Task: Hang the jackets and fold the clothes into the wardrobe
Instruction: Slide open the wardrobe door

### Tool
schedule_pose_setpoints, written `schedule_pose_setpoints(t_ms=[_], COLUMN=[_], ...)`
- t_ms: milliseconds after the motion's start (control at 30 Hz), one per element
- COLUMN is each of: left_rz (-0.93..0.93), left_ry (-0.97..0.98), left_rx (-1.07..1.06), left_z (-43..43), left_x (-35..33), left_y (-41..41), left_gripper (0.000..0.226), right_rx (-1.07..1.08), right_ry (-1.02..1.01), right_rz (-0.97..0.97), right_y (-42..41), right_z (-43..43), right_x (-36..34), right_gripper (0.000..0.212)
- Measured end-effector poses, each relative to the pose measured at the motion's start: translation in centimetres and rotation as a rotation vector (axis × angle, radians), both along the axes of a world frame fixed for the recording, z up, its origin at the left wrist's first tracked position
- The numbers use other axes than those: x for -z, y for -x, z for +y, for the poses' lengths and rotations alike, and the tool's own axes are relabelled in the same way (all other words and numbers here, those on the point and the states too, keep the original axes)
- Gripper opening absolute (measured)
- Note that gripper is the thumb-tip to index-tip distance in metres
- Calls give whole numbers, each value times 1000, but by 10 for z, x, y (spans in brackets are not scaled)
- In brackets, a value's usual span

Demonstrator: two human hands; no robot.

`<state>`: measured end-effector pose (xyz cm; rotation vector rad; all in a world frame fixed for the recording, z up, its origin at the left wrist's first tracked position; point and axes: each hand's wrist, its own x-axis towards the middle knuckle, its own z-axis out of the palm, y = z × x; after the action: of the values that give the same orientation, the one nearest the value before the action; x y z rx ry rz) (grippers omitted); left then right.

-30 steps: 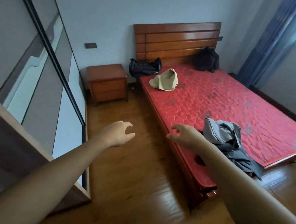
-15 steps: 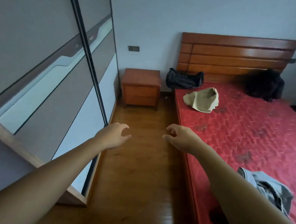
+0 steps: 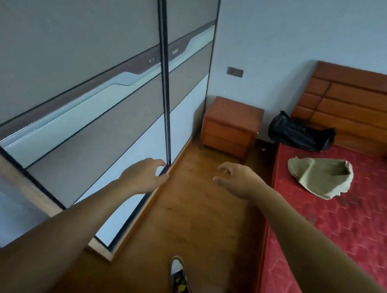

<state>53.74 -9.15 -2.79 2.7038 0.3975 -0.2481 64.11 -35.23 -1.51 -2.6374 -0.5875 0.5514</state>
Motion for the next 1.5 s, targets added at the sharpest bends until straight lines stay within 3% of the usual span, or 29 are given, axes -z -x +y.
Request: schedule_pose_setpoints(t_ms=[333,600,733,867,1100,1367,1500], left_rz=[-15,-8,-1,-47,-119,-146,-273], left_ry=[50,26,21,73,27,-51,-82], left_rx=[-196,-392,-571,-745,-1017,-1259,-1332], left_z=[84,151,175,188,162,138,144], left_x=[7,3,6,11,-15,-21,-20], left_y=[-130,-150,-130,-107,-82,-80,-69], left_gripper=[53,57,59,77,40,60,66], right_rx=[-208,-417,-612,-817,-1087,-1275,-1367], right_ry=[30,4,-34,-85,-94,-39,-168], right_rz=[-8,-32,-33,-11,4,-100,-235], right_y=[-173,-245,-258,-260,-274,-285,-269], right_z=[114,213,271,326,384,421,433], right_x=[0,-3,-3,-3,-6,-7,-17], right_gripper=[56,56,56,53,52,63,64])
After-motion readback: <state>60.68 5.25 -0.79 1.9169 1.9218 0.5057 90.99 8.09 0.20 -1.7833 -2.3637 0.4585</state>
